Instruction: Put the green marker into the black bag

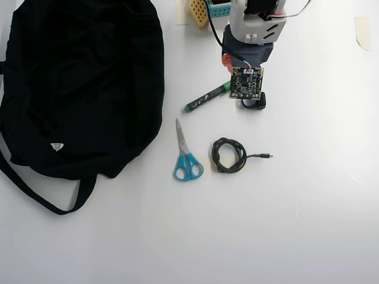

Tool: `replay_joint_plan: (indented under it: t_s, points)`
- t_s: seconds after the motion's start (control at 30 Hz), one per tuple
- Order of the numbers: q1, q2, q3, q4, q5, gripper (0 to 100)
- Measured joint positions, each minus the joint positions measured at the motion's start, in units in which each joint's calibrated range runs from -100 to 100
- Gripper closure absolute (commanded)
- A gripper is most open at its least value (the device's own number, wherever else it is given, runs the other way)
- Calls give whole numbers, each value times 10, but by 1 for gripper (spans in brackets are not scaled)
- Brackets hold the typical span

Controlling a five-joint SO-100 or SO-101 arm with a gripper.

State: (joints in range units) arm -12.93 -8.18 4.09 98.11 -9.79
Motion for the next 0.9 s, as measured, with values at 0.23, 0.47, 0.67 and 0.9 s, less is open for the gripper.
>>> replay_joint_plan:
  t_s: [0.23, 0.47, 0.67, 0.9]
  points:
    - [-29, 0, 10, 0, -88, 97]
    - [-39, 0, 34, 0, -138, 97]
    - [-40, 0, 49, 0, -179, 97]
    - [-40, 0, 94, -25, -220, 97]
